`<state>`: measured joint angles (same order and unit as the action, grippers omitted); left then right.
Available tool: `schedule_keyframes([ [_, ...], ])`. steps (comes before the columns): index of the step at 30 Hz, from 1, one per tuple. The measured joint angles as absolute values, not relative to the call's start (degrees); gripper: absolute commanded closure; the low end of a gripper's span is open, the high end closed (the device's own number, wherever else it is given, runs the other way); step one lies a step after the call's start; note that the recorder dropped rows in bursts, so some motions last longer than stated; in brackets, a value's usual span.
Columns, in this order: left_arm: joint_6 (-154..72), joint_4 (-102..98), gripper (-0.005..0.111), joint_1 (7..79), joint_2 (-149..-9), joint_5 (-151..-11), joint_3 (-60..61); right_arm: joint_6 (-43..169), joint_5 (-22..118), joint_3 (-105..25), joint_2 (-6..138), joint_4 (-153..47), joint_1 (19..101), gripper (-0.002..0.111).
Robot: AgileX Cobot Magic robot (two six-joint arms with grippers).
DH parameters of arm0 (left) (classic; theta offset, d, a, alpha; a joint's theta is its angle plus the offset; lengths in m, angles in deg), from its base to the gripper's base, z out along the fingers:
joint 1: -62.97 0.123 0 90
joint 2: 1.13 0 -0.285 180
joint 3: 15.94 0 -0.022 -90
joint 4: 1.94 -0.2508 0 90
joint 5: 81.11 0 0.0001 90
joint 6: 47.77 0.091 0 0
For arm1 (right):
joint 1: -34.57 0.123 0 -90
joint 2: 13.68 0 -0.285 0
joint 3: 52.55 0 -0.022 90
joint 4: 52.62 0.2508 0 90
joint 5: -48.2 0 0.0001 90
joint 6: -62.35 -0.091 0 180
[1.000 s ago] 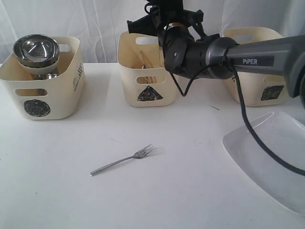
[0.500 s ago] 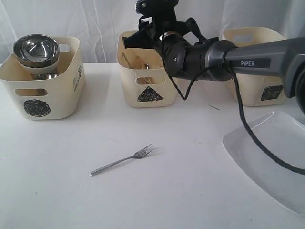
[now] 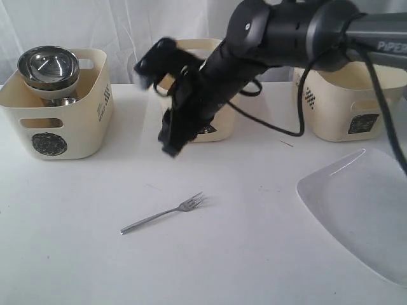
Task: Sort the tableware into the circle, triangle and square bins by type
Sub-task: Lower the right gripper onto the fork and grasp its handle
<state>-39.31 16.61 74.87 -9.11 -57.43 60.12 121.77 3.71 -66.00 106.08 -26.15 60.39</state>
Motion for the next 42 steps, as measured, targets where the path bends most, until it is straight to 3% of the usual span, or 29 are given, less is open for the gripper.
schedule_keyframes([
  [5, -39.3, 16.6, 0.107, 74.9, -9.1, -57.4, 60.1, 143.0, -1.6, -66.0, 110.6, -26.3, 64.7, 0.058],
  [20, -39.3, 16.6, 0.107, 74.9, -9.1, -57.4, 60.1, 146.0, -1.7, -66.0, 118.8, -27.1, 66.1, 0.058],
  [34, -39.3, 16.6, 0.107, 74.9, -9.1, -57.4, 60.1, 140.3, -1.3, -66.0, 120.7, -29.0, 66.1, 0.108],
  [42, -39.3, 16.6, 0.107, 74.9, -9.1, -57.4, 60.1, 130.3, 0.0, -66.0, 117.8, -32.7, 66.1, 0.108],
])
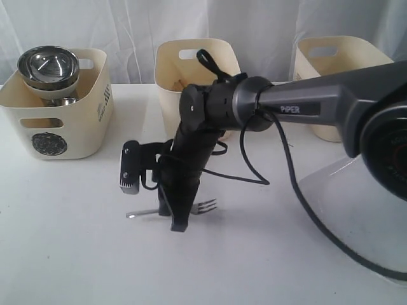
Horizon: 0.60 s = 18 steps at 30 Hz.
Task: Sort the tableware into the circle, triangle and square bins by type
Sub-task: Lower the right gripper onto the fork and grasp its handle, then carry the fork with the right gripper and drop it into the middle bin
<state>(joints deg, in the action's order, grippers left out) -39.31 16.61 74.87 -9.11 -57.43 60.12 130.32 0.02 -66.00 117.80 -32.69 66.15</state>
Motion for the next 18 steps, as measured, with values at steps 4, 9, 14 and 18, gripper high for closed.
schedule_keyframes([
  [4, -39.3, 16.6, 0.107, 74.9, -9.1, -57.4, 60.1, 127.7, 4.1, -66.0, 111.7, -33.3, 66.0, 0.108],
  [9, -39.3, 16.6, 0.107, 74.9, -9.1, -57.4, 60.1, 116.7, 16.2, -66.0, 104.7, -33.3, 63.0, 0.108],
  [14, -39.3, 16.6, 0.107, 74.9, -9.1, -57.4, 60.1, 100.3, 30.1, -66.0, 102.9, -32.5, 57.2, 0.108],
  [18, -39.3, 16.6, 0.107, 74.9, -9.1, -57.4, 60.1, 95.8, 37.8, -66.0, 103.8, -28.3, 53.5, 0.108],
])
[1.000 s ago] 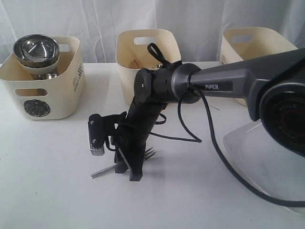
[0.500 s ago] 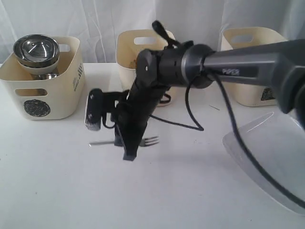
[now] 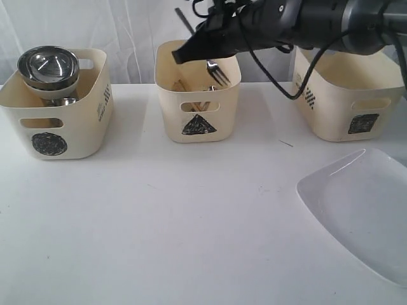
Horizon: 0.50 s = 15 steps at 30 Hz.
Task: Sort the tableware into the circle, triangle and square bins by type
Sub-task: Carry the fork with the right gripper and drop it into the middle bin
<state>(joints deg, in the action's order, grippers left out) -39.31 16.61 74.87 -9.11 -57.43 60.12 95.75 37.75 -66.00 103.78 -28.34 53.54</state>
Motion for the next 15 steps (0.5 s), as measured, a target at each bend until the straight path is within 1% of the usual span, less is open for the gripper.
schedule_keyframes([
  [5, -39.3, 16.6, 0.107, 74.9, -9.1, -57.4, 60.1, 93.4, 50.5, -66.0, 106.6, -23.3, 52.2, 0.108],
  [8, -39.3, 16.6, 0.107, 74.9, -9.1, -57.4, 60.1, 87.6, 59.1, -66.0, 108.8, -22.8, 52.0, 0.108],
  [13, -39.3, 16.6, 0.107, 74.9, -9.1, -57.4, 60.1, 66.8, 71.7, -66.0, 112.9, -31.5, 51.9, 0.108],
  [15, -39.3, 16.6, 0.107, 74.9, -9.1, -57.4, 60.1, 56.6, 76.1, -66.0, 115.9, -39.1, 51.9, 0.103],
])
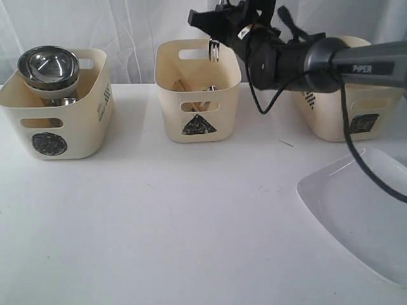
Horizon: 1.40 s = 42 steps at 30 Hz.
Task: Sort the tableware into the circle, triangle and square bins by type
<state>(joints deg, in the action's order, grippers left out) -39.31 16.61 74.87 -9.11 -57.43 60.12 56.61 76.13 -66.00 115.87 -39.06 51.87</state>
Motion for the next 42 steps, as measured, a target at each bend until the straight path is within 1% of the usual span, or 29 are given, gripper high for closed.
schedule_keyframes([
  [1, -39.3, 16.6, 0.107, 74.9, -9.1, -57.4, 60.1, 54.9, 76.5, -66.0, 117.0, -41.5, 51.9, 0.094],
  [2, -39.3, 16.6, 0.107, 74.9, -9.1, -57.4, 60.1, 53.2, 76.8, -66.0, 119.1, -45.1, 51.9, 0.089],
  [3, -39.3, 16.6, 0.107, 74.9, -9.1, -57.4, 60.1, 52.7, 76.8, -66.0, 120.0, -46.0, 51.9, 0.080],
  [5, -39.3, 16.6, 0.107, 74.9, -9.1, -57.4, 60.1, 52.1, 76.6, -66.0, 121.1, -47.5, 51.9, 0.075],
  [7, -39.3, 16.6, 0.107, 74.9, -9.1, -57.4, 60.1, 52.0, 76.5, -66.0, 121.0, -47.7, 51.9, 0.075],
  [9, -39.3, 16.6, 0.107, 74.9, -9.1, -57.4, 60.1, 51.9, 71.7, -66.0, 119.3, -47.4, 51.9, 0.076],
  [10, -39.3, 16.6, 0.107, 74.9, -9.1, -57.4, 60.1, 51.9, 66.3, -66.0, 117.5, -47.3, 51.7, 0.081],
  [11, -39.3, 16.6, 0.107, 74.9, -9.1, -57.4, 60.1, 52.4, 59.0, -66.0, 114.5, -47.2, 51.5, 0.091],
  [12, -39.3, 16.6, 0.107, 74.9, -9.1, -57.4, 60.1, 53.8, 50.3, -66.0, 111.2, -47.3, 50.8, 0.103],
  [13, -39.3, 16.6, 0.107, 74.9, -9.1, -57.4, 60.1, 55.7, 41.4, -66.0, 107.8, -48.1, 49.8, 0.108],
  [14, -39.3, 16.6, 0.107, 74.9, -9.1, -57.4, 60.1, 57.3, 31.9, -66.0, 104.6, -50.2, 48.4, 0.108],
  [15, -39.3, 16.6, 0.107, 74.9, -9.1, -57.4, 60.1, 58.2, 25.8, -65.4, 101.7, -53.0, 46.5, 0.108],
  [17, -39.3, 16.6, 0.107, 74.9, -9.1, -57.4, 60.1, 58.0, 19.6, -63.2, 97.7, -55.8, 42.7, 0.108],
  [19, -39.3, 16.6, 0.107, 74.9, -9.1, -57.4, 60.1, 56.3, 16.1, -59.6, 93.9, -56.7, 38.0, 0.108],
  [23, -39.3, 16.6, 0.107, 74.9, -9.1, -57.4, 60.1, 56.0, 13.3, -47.8, 85.9, -56.2, 26.0, 0.108],
  [26, -39.3, 16.6, 0.107, 74.9, -9.1, -57.4, 60.1, 61.6, 13.2, -40.0, 80.6, -52.6, 17.7, 0.108],
  [27, -39.3, 16.6, 0.107, 74.9, -9.1, -57.4, 60.1, 66.2, 12.3, -37.3, 79.1, -48.6, 14.1, 0.108],
  [28, -39.3, 16.6, 0.107, 74.9, -9.1, -57.4, 60.1, 72.8, 9.5, -34.5, 78.7, -43.3, 9.0, 0.108],
  [31, -39.3, 16.6, 0.107, 74.9, -9.1, -57.4, 60.1, 85.4, -0.8, -31.7, 81.0, -30.5, -0.3, 0.108],
  [34, -39.3, 16.6, 0.107, 74.9, -9.1, -57.4, 60.1, 91.9, -12.4, -31.0, 85.5, -21.8, -6.9, 0.108],
  [37, -39.3, 16.6, 0.107, 74.9, -9.1, -57.4, 60.1, 93.9, -17.4, -31.0, 89.0, -18.8, -10.7, 0.108],
  [39, -39.3, 16.6, 0.107, 74.9, -9.1, -57.4, 60.1, 94.3, -17.4, -31.0, 90.3, -19.6, -12.1, 0.104],
  [41, -39.3, 16.6, 0.107, 74.9, -9.1, -57.4, 60.1, 94.6, -16.5, -31.0, 90.8, -22.0, -12.9, 0.094],
  [42, -39.3, 16.6, 0.107, 74.9, -9.1, -57.4, 60.1, 94.7, -16.0, -31.0, 90.8, -23.3, -13.1, 0.087],
])
